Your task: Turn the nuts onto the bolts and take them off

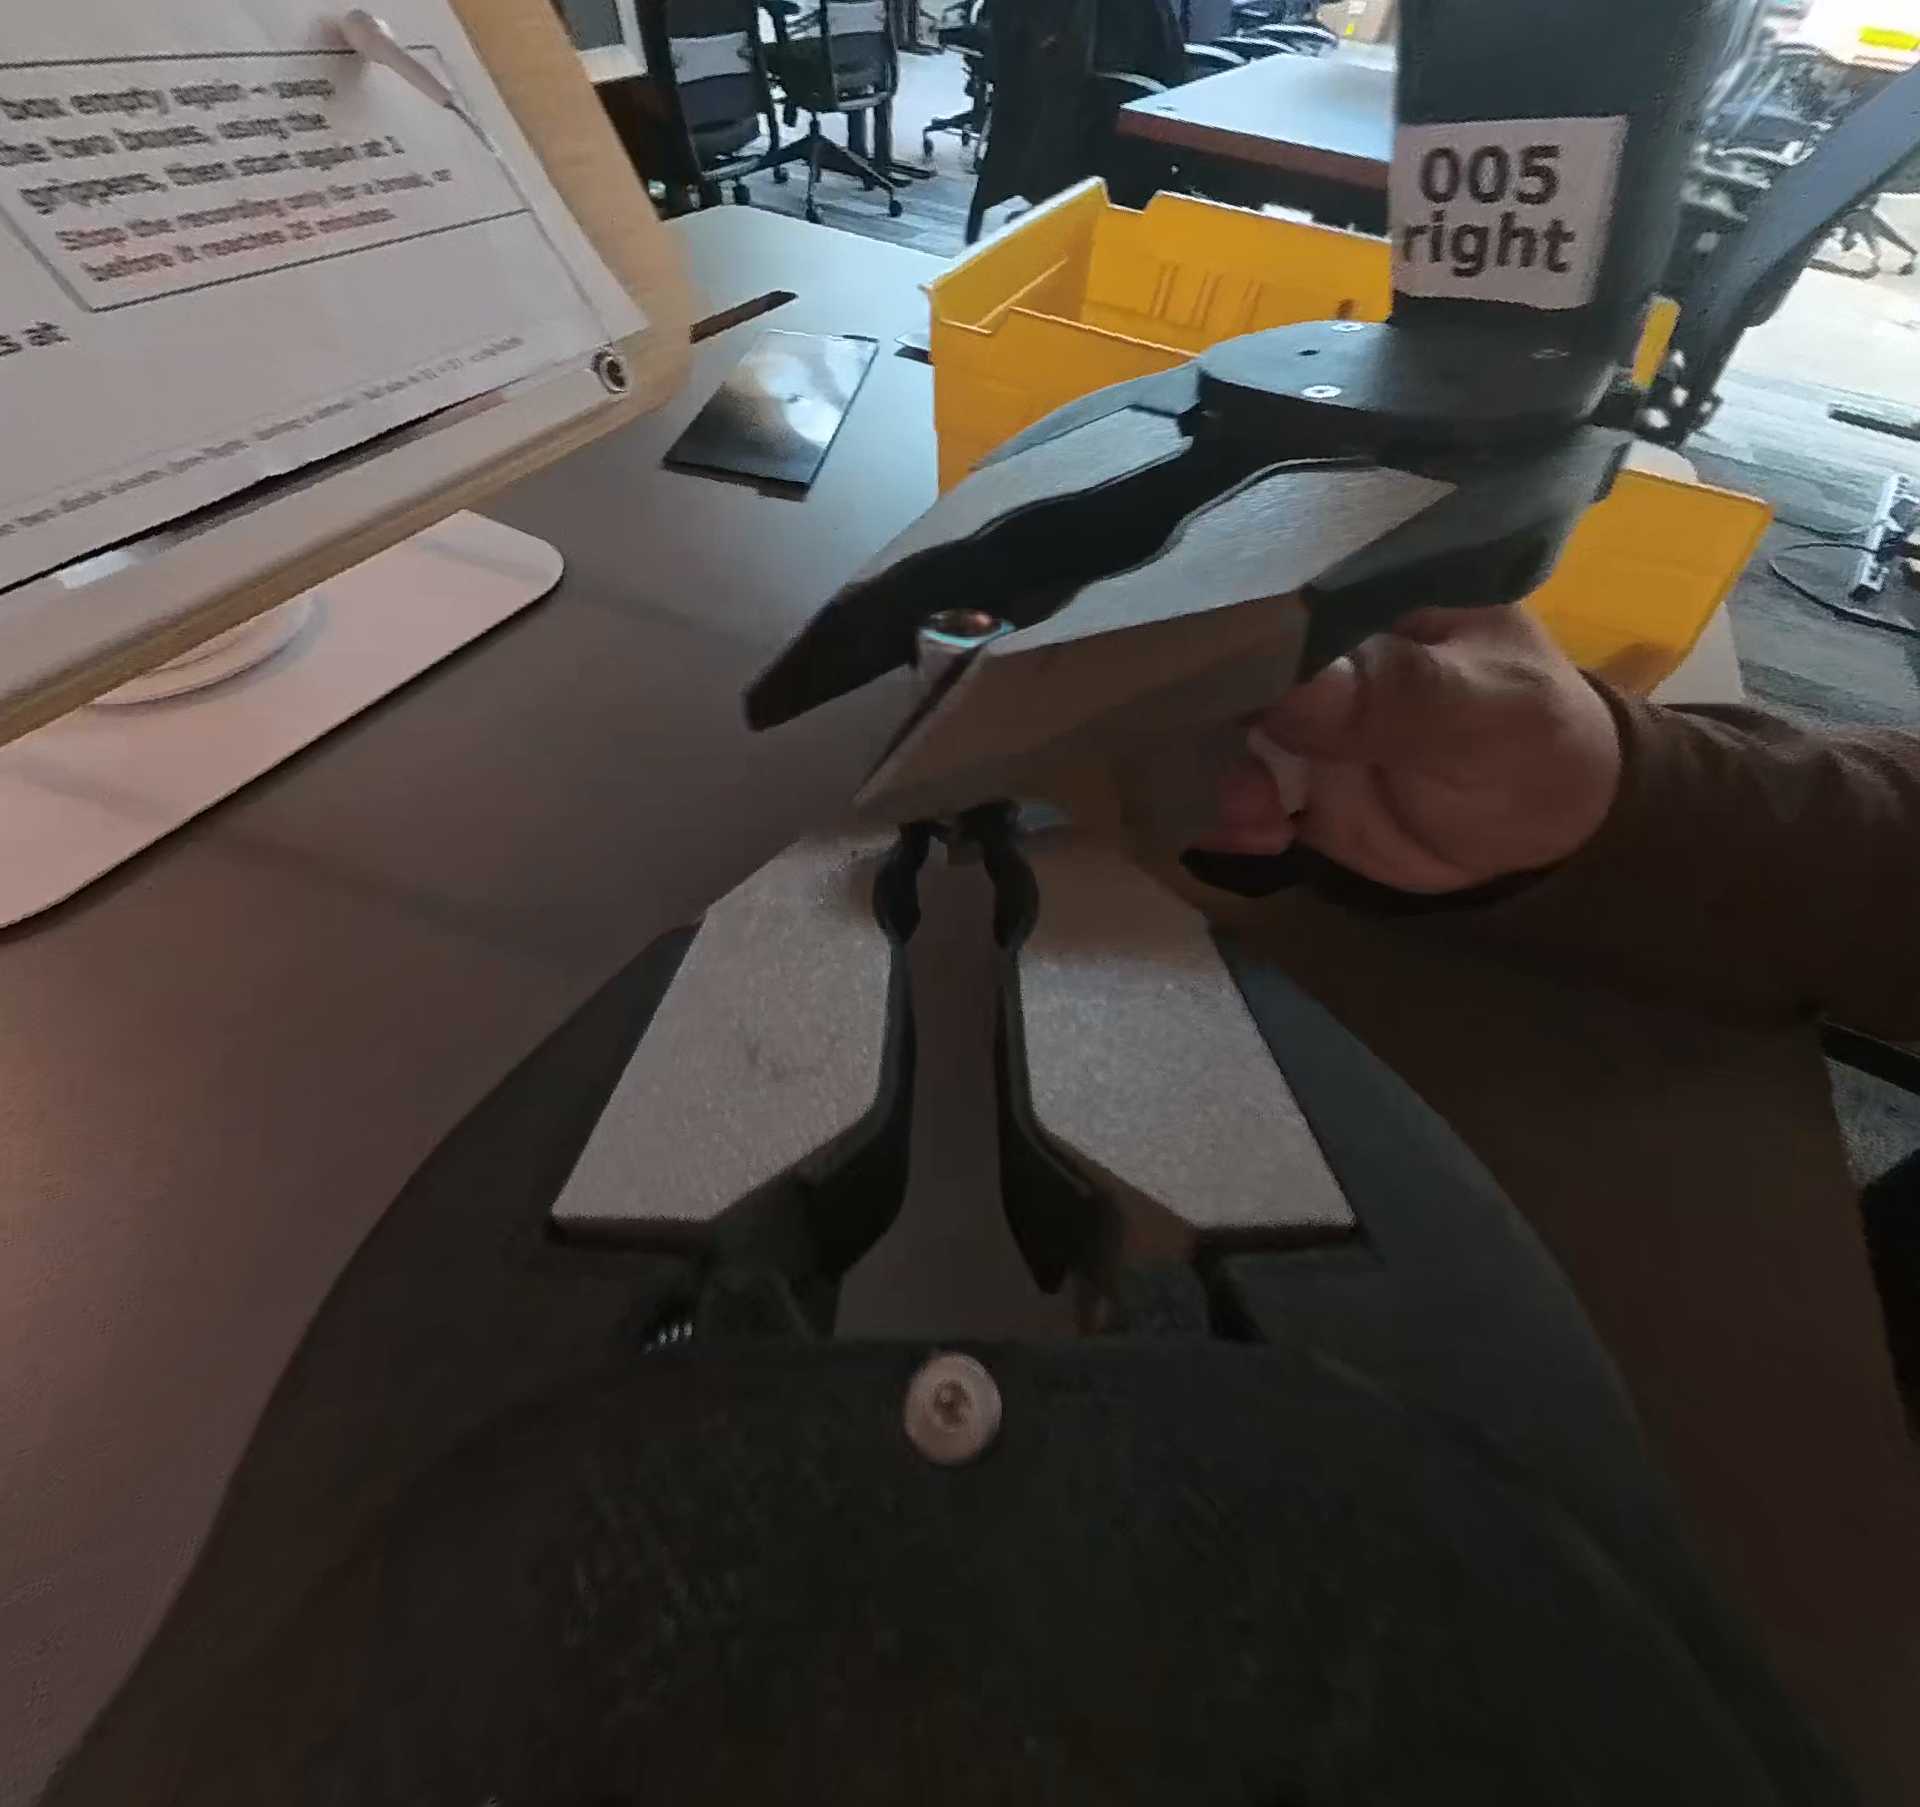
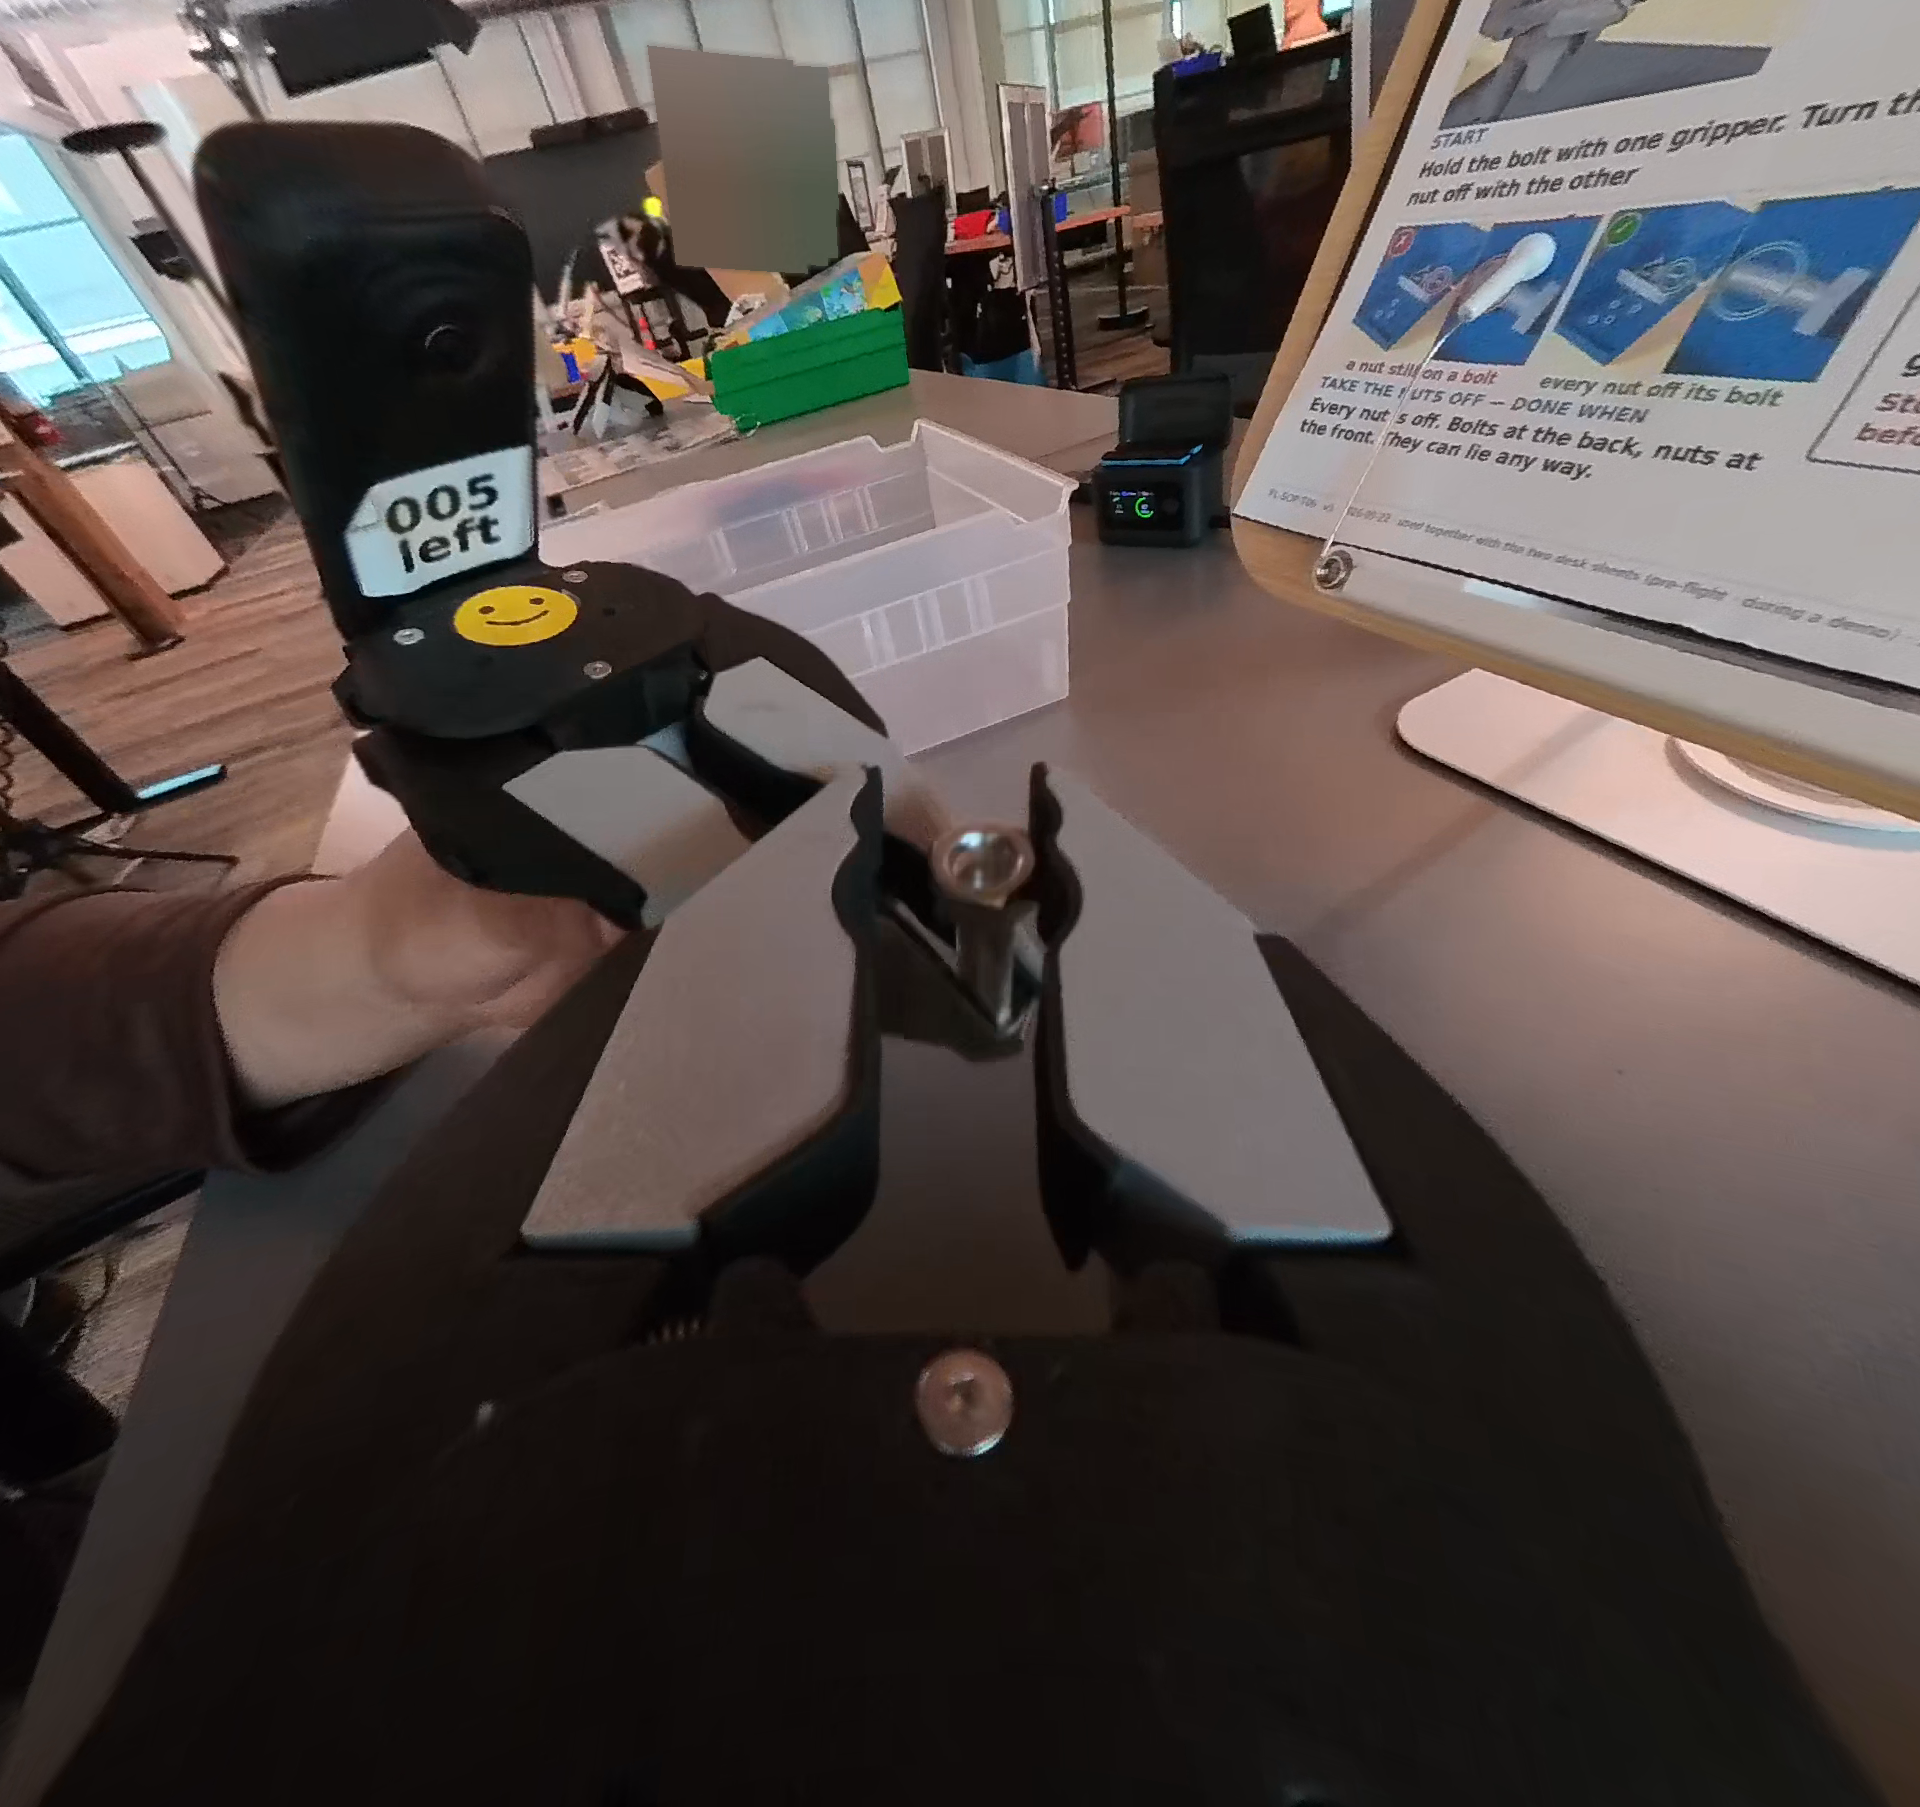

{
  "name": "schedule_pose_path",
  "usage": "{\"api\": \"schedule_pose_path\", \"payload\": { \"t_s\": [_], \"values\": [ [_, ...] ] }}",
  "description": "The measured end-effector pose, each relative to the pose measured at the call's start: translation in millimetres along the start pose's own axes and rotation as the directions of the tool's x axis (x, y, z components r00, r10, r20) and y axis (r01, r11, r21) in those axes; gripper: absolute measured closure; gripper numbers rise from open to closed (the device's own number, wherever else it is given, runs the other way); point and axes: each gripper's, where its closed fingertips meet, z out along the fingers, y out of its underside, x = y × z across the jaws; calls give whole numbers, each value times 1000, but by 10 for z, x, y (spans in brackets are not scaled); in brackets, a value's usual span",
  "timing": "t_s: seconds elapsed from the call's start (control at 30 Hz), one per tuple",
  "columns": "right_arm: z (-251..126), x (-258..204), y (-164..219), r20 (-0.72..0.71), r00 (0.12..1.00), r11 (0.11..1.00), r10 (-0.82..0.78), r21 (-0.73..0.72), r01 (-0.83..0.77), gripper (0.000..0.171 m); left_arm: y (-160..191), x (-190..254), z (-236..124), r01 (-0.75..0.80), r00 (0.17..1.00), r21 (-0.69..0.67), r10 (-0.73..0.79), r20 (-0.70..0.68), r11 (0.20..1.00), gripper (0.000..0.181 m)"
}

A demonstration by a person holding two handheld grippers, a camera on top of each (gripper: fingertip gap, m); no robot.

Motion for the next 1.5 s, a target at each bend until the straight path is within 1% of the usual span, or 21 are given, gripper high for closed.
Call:
{"api": "schedule_pose_path", "payload": {
  "t_s": [0.03,0.17,0.3,0.4,0.57,0.63,0.7,0.8,0.83,0.9,0.97,1.0,1.1,1.23,1.37,1.5],
  "values": [
    [5,-7,4,2,1000,1000,-1,-2,1,147,6,29,15,-11,1000,-6,11,-5,1000,173],
    [1,8,8,-9,1000,1000,-9,-7,9,151,6,45,24,-29,1000,-8,29,-1,1000,173],
    [4,23,8,-16,1000,1000,-1,-7,1,143,-17,-4,-8,-5,1000,10,5,3,1000,173],
    [-22,62,-16,-29,1000,1000,10,6,-9,139,-46,-45,-41,-2,1000,24,2,17,1000,173],
    [-112,133,-100,-53,998,999,21,45,-19,140,-55,-219,-121,15,996,30,-17,85,999,173],
    [-121,138,-105,-52,998,999,25,47,-23,142,-31,-304,-144,17,992,20,-20,124,1000,173],
    [-104,121,-87,-46,999,999,23,37,-21,144,-18,-324,-145,26,991,16,-28,129,1000,173],
    [-45,70,-32,-35,999,1000,7,10,-6,146,-15,-274,-118,17,993,11,-18,113,1000,173],
    [-23,61,-20,-37,999,1000,3,6,-3,144,-11,-243,-104,10,995,6,-10,104,1000,173],
    [8,48,-16,-46,999,1000,-13,9,13,143,-13,-145,-64,0,998,7,-1,62,1000,173],
    [25,20,-21,-36,999,1000,-20,13,21,146,-21,-35,-24,-9,1000,11,9,17,1000,173],
    [32,11,-20,-32,999,1000,-17,13,18,144,-13,-6,-7,-16,1000,4,16,11,1000,173],
    [28,8,-21,-23,1000,1000,-11,13,11,147,-9,32,13,-35,999,-1,35,6,999,173],
    [28,50,-26,-41,999,1000,-4,15,4,155,-14,23,4,-5,1000,9,6,-9,1000,173],
    [38,65,-21,-25,999,999,31,14,-30,156,-10,21,7,18,1000,13,-18,-26,1000,173],
    [18,101,-27,14,993,993,114,31,-115,156,-5,44,8,68,995,12,-67,-78,998,173]
  ]
}}
